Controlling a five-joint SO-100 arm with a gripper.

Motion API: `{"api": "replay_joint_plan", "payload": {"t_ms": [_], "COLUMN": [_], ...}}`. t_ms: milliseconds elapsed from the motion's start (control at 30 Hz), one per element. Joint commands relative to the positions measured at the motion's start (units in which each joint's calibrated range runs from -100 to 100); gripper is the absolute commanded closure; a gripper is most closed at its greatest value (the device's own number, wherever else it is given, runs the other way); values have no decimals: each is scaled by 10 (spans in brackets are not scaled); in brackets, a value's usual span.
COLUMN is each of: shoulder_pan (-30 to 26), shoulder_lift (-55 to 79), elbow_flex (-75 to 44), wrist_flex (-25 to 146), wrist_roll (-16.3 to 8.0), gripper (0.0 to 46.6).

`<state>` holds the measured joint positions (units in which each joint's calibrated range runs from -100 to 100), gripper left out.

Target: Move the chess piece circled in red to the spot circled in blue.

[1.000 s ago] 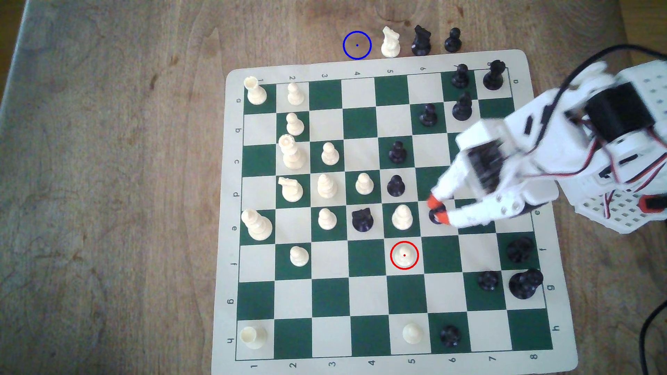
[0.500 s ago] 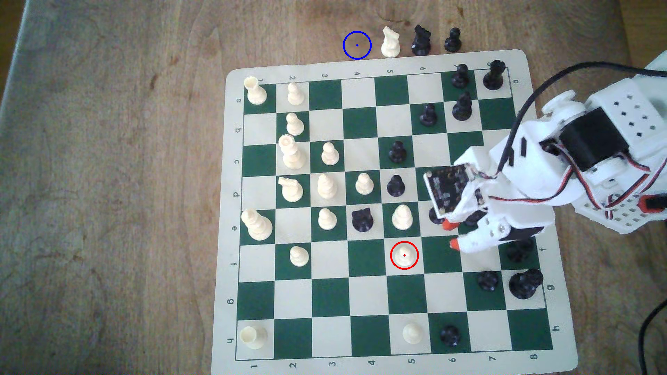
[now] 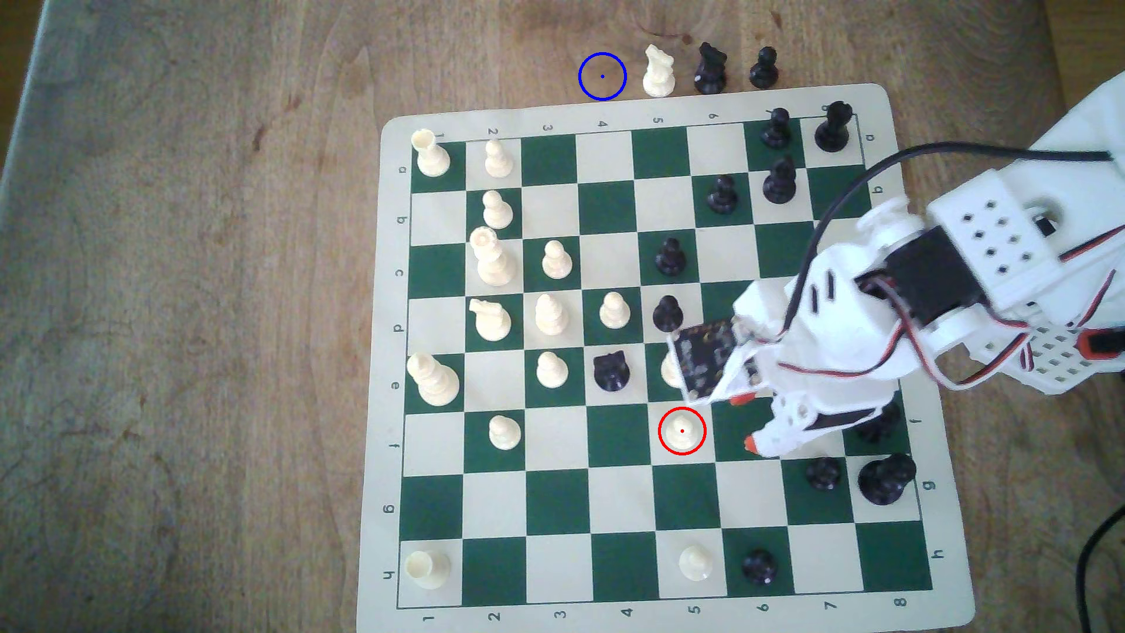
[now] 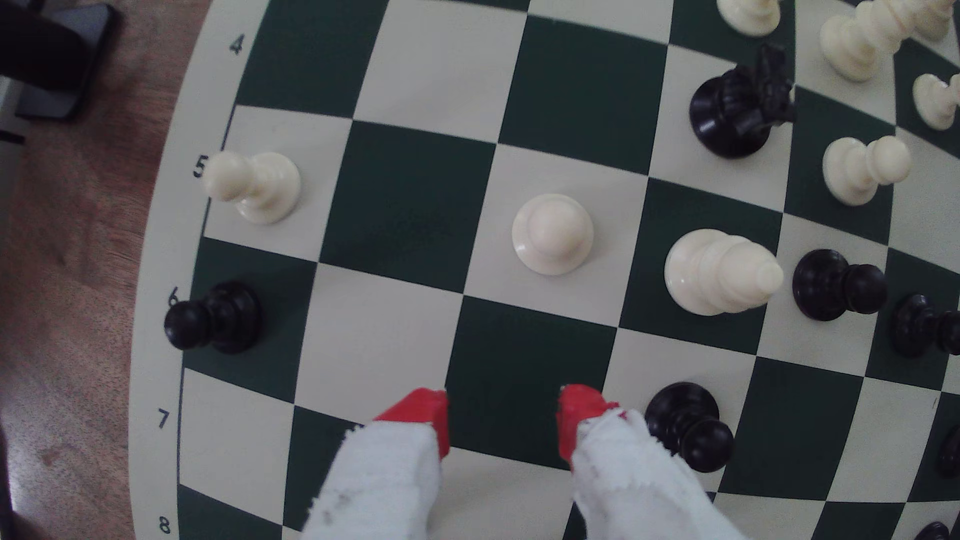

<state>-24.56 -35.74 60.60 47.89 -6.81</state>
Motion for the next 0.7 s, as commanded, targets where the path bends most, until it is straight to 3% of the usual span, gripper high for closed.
{"api": "replay_joint_plan", "payload": {"t_ms": [0, 667], "shoulder_pan": [9, 29], "shoulder_lift": [26, 160], "elbow_flex": [-48, -107], "wrist_flex": [-26, -109], "wrist_roll": [7, 30], "gripper": [345, 337]}}
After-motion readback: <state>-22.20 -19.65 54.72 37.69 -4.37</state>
